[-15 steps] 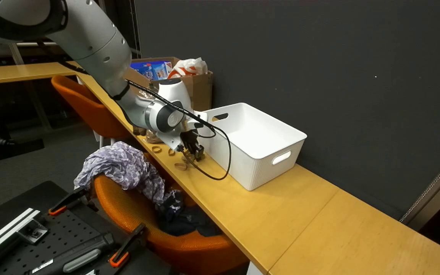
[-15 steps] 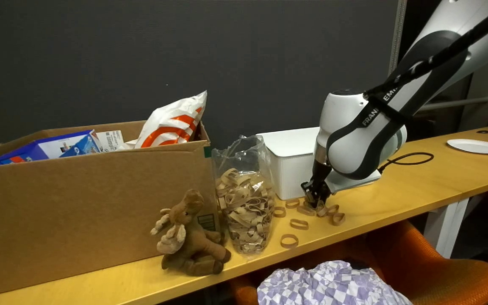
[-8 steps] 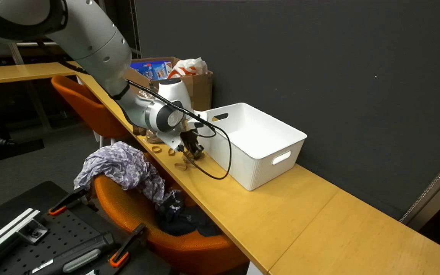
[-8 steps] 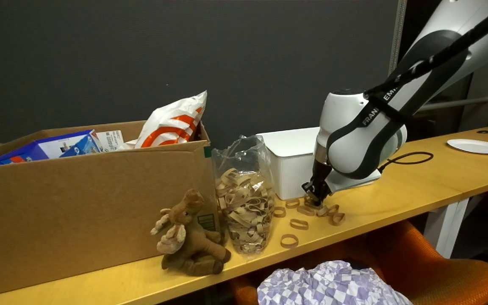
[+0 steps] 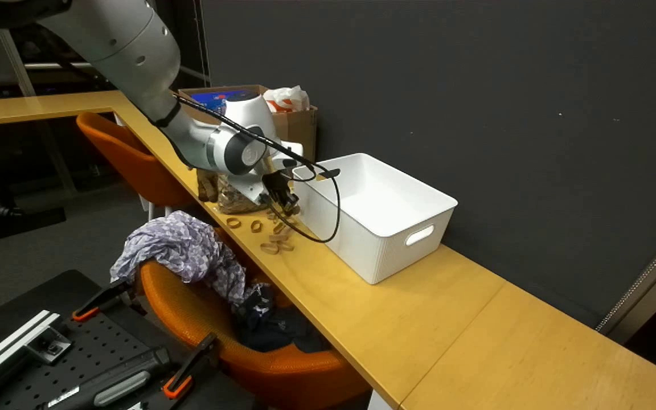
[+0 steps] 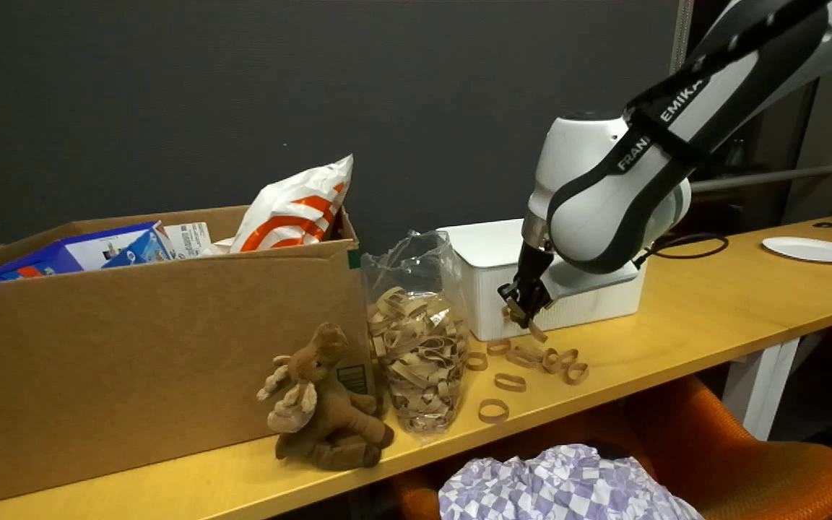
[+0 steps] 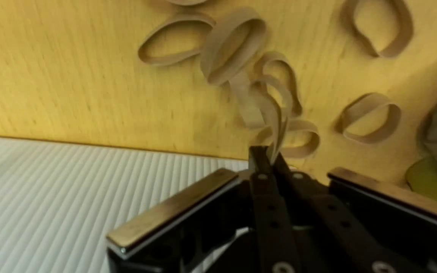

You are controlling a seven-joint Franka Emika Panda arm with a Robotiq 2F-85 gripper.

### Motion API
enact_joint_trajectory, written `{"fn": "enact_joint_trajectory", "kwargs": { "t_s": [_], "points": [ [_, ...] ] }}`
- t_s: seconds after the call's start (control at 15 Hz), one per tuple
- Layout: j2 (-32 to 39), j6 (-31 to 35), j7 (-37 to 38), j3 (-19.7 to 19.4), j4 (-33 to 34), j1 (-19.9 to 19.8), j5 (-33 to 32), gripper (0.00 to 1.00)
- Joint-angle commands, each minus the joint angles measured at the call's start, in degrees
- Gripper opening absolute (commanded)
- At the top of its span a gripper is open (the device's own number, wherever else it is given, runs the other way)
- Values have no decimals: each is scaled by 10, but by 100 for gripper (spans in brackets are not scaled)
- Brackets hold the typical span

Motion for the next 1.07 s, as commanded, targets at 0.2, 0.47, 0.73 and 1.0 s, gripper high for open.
{"fn": "enact_joint_trajectory", "kwargs": {
  "t_s": [0.2,0.47,0.73,1.0],
  "points": [
    [-111,-9,35,-30,-72,53,-26,1],
    [-172,-1,76,-59,-105,100,-74,1],
    [-213,0,118,-72,-109,130,-136,1],
    [-220,-10,123,-48,-86,127,-168,1]
  ]
}}
